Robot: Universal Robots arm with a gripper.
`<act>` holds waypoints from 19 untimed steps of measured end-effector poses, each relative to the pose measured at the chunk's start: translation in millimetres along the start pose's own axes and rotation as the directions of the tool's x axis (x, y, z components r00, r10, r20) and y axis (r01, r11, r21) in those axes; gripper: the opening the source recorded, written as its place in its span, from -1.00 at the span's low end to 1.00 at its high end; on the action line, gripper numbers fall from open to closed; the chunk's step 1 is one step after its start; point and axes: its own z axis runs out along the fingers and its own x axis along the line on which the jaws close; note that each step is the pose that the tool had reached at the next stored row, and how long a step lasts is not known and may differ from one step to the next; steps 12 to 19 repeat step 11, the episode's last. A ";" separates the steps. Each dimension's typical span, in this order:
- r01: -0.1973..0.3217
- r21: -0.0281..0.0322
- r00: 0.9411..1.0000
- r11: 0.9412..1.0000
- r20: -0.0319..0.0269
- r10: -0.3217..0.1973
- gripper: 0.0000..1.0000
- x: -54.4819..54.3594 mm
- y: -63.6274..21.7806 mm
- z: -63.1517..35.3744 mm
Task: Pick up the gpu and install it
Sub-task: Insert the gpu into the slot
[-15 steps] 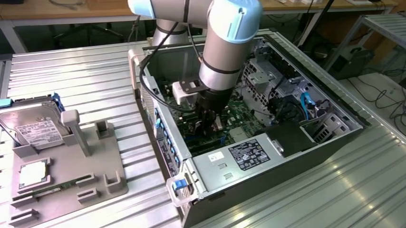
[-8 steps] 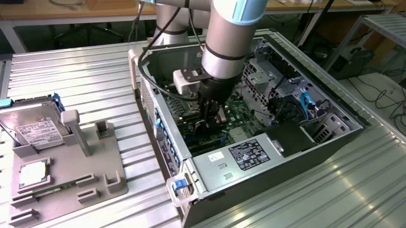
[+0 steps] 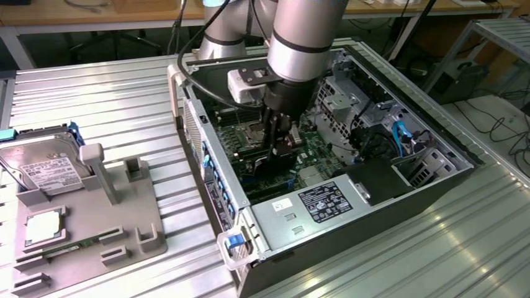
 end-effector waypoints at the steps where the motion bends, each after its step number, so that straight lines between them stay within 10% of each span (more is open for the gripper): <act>1: 0.000 0.000 1.000 1.000 0.001 0.000 -0.29 0.0 0.0 0.2; 8: 0.000 0.000 1.000 1.000 0.000 0.000 -0.79 0.0 0.0 0.1; 19: 0.000 0.000 1.000 1.000 0.000 0.000 -0.79 0.0 0.0 0.1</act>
